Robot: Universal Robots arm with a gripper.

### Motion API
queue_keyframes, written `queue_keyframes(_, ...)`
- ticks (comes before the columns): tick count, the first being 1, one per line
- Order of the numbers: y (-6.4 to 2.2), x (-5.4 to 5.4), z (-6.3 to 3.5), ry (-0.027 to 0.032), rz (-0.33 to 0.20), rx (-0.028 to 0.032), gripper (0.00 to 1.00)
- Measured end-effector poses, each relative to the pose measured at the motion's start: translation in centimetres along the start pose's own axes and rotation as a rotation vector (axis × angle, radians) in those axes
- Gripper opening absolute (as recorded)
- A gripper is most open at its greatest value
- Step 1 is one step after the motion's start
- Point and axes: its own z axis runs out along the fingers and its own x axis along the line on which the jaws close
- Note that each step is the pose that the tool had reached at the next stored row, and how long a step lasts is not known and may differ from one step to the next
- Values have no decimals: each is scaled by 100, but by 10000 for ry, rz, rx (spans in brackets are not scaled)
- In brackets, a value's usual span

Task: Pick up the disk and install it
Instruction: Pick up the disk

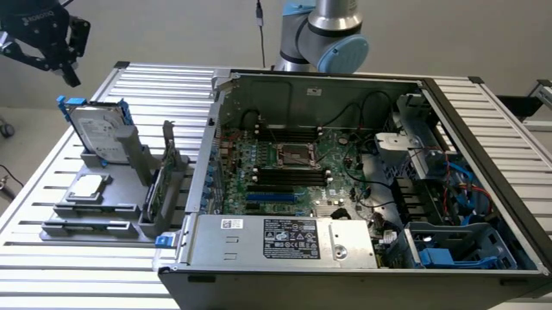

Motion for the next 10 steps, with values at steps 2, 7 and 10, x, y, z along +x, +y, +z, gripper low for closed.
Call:
queue_keyframes(2, 0, 0, 1, 0, -355, -7, 11)
queue_keyframes(7, 0, 0, 4, 3, -1269, -28, 11)
queue_keyframes(10, 0, 0, 6, 4, -1819, -39, 11)
